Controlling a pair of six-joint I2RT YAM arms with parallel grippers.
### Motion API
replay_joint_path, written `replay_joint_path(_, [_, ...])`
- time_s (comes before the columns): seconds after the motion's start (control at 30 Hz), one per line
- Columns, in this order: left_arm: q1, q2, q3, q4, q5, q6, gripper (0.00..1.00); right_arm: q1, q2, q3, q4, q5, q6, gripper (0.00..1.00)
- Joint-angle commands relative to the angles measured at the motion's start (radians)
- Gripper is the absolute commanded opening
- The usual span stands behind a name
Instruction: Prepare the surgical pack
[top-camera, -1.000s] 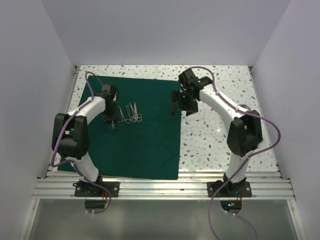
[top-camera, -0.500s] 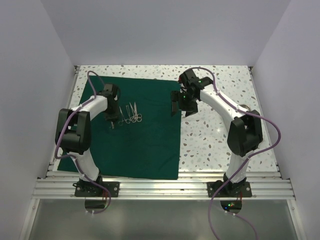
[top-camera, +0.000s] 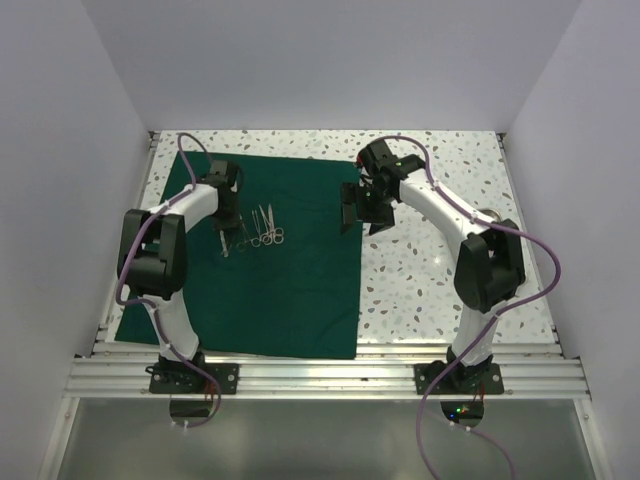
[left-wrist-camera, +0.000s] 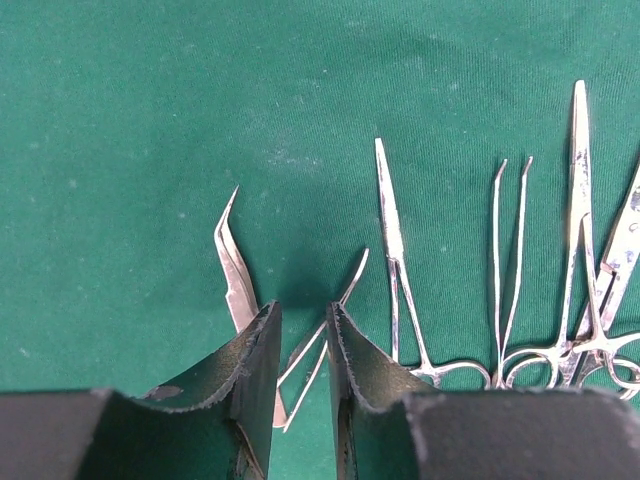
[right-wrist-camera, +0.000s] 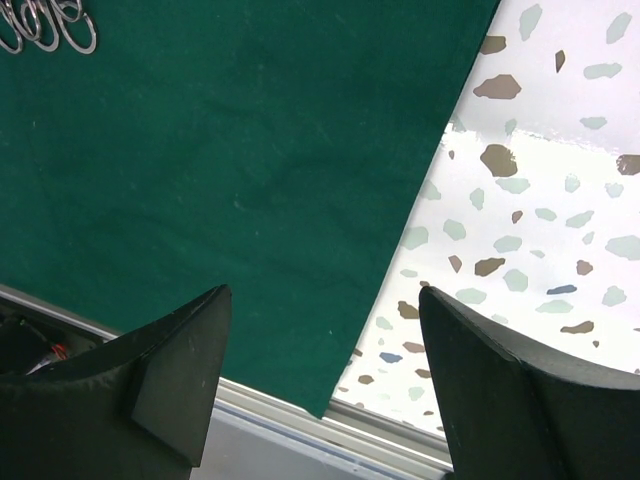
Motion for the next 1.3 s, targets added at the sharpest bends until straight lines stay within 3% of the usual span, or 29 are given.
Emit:
replay_joint_path(0.0, [0.006, 0.019, 0.011, 0.033, 0.030, 0.020, 0.28, 0.006, 0.015, 0.019, 0.020, -0.025, 0.004, 0.80])
replay_joint_path(0.4, [0.000, -0.109, -0.053, 0.101, 0.049, -0.020, 0.38, 0.021, 0.043, 0.030, 0.026, -0.039, 0.012, 0.80])
replay_joint_path(0.67, [-0.002, -0.038, -0.033, 0.070, 0.070, -0.012, 0.37, 0.026, 0.043, 0.030, 0.025, -0.040, 0.013, 0.80])
replay_joint_path(1.03, [-0.002, -0.046, -0.095, 0.044, 0.084, -0.015, 0.28, 0.035, 0.071, 0.062, 0.028, -0.052, 0.018, 0.81])
replay_joint_path(1.2, [0.000, -0.055, -0.125, 0.067, 0.107, -0.014, 0.19, 0.050, 0.098, 0.094, 0.032, -0.062, 0.025, 0.81])
replay_joint_path(1.27, [0.000, -0.047, -0.113, 0.062, 0.112, -0.009, 0.09, 0.059, 0.107, 0.114, 0.032, -0.065, 0.029, 0.81])
